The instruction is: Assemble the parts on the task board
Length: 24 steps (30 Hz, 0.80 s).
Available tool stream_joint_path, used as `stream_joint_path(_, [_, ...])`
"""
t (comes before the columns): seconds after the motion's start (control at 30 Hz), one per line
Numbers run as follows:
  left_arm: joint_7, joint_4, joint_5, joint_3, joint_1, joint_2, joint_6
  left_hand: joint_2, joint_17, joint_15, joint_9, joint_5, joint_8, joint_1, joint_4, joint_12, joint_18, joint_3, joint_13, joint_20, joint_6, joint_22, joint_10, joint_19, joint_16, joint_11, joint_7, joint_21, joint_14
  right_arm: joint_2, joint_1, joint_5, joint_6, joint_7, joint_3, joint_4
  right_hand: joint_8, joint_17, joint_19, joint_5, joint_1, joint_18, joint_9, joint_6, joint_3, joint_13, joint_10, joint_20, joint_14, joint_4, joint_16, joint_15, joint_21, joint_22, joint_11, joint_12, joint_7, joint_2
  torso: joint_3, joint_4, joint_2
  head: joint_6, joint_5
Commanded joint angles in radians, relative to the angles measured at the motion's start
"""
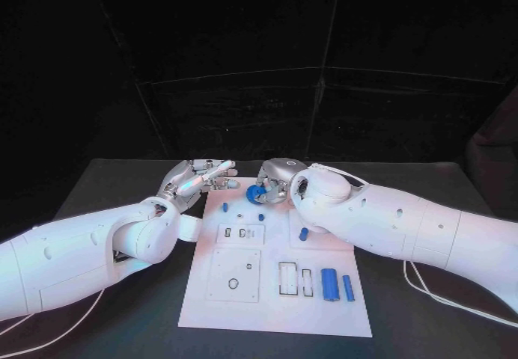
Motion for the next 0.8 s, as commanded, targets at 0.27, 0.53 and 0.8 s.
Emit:
stream_joint_path(0.27, [0.003,0.001,-0.004,0.001,0.001,0.001,0.012,0.005,0.001,0.000,-0.001,0.005,-0.006,0.007,-0.006,-0.005,0.007,-0.001,-0.001,0.000,0.007,-0.002,0.005,0.008,-0.005,0.004,0.001,-0.004,0.008,0.012,0.002,-0.004,0.058,0.041,0.000,-0.026,-0.013,0.109,0.011,-0.108,-0.071,-0.011,-0.002,-0.063,-0.079,-0.011,-0.012,0.016,0.073,0.054,0.008,0.017,0.001,0.058,0.019,-0.016,0.015,-0.041,-0.0002,0.0005,0.000,-0.003,-0.002])
stream_joint_path(0.53, [0.000,-0.001,-0.004,0.001,0.001,0.001,0.013,0.005,0.002,0.000,-0.001,0.005,-0.006,0.007,-0.006,-0.006,0.007,-0.001,-0.001,0.000,0.006,-0.002,0.005,0.008,-0.006,0.004,0.002,-0.004,0.008,0.011,0.001,0.003,0.065,0.051,0.000,-0.027,-0.009,0.112,0.012,-0.117,-0.076,-0.011,0.000,-0.059,-0.106,-0.008,-0.011,0.018,0.073,0.076,0.009,0.018,0.002,0.061,0.019,-0.013,0.015,-0.027,-0.0004,0.0008,-0.001,-0.003,-0.001])
stream_joint_path(0.8, [0.000,-0.001,-0.004,0.001,0.001,0.000,0.014,0.005,0.002,0.000,-0.001,0.005,-0.006,0.007,-0.006,-0.006,0.007,-0.001,-0.001,0.000,0.006,-0.002,0.005,0.008,-0.006,0.004,0.002,-0.004,0.008,-0.022,0.001,0.019,-0.037,0.074,0.000,0.004,-0.005,0.122,0.016,-0.067,-0.070,-0.013,0.001,-0.047,-0.127,0.006,-0.002,0.017,0.075,0.093,0.014,0.016,0.006,0.069,0.016,0.006,0.012,-0.010,0.0010,-0.0009,-0.001,0.001,-0.002])
